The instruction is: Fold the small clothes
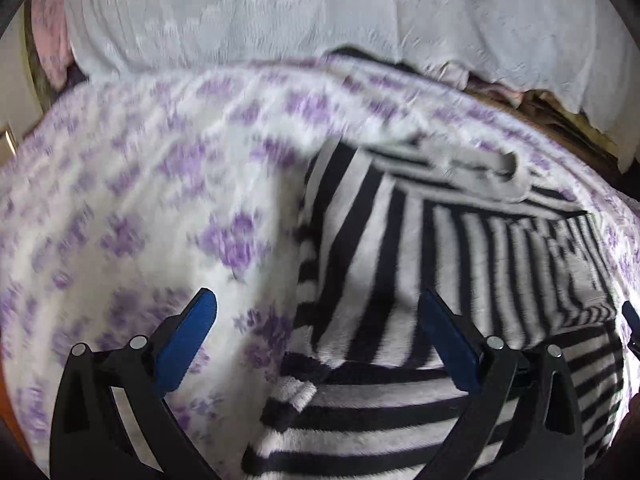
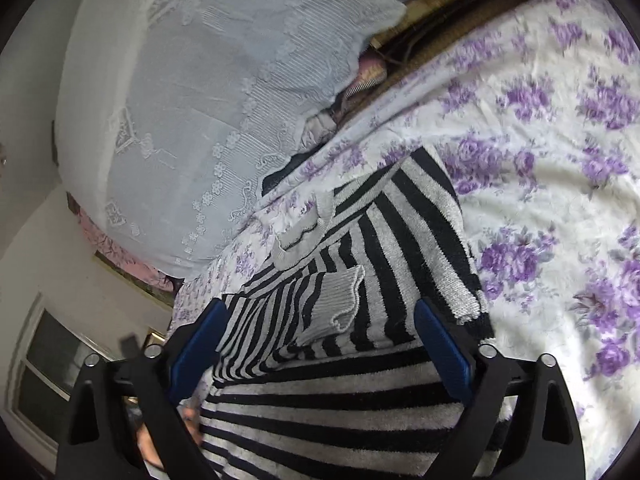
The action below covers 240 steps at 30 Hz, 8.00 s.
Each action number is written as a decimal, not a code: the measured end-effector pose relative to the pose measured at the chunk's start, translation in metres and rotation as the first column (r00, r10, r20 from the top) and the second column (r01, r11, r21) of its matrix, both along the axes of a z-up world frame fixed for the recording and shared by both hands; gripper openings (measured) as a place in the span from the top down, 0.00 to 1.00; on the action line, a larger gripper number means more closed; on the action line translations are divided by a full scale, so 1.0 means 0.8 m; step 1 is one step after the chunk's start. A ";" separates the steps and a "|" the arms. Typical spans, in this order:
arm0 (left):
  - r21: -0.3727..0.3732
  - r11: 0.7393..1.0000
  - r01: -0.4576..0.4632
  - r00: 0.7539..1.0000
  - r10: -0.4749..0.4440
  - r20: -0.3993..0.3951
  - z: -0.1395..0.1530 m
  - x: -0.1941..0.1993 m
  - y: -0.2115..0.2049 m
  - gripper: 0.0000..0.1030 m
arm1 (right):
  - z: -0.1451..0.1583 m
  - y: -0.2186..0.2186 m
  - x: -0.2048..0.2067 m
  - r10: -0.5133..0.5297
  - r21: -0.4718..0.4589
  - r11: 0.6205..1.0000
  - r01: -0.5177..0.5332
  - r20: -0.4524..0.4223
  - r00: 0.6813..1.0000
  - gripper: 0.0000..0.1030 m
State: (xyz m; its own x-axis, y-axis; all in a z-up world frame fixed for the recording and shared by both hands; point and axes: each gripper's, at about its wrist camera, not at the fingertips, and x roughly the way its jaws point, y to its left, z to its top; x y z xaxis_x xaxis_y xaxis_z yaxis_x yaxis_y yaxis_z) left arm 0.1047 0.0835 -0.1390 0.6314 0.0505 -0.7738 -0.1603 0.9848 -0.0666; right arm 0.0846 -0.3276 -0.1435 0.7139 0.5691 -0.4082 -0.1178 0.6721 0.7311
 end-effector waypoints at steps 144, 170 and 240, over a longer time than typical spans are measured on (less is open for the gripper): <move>-0.312 0.857 0.411 0.906 -0.421 0.038 -0.012 -0.208 0.003 0.84 | -0.065 0.027 -0.183 0.176 -0.224 0.956 -0.189 -0.080 0.981 0.52; -0.265 0.876 0.403 0.912 -0.408 0.041 -0.015 -0.220 0.002 0.87 | -0.050 0.018 -0.211 0.216 -0.090 0.971 -0.219 -0.041 0.975 0.88; -0.527 0.770 0.359 0.930 -0.345 0.129 0.038 0.000 -0.009 0.24 | 0.021 0.029 0.042 0.208 0.036 0.977 -0.211 0.081 0.975 0.40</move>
State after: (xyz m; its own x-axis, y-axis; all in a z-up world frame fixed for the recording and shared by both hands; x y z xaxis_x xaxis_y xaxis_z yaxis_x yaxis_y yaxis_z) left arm 0.1050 0.0766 -0.1089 0.5411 -0.5944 -0.5948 0.1994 0.7779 -0.5960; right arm 0.1182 -0.3044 -0.1271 0.6051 0.7253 -0.3282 -0.3091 0.5940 0.7427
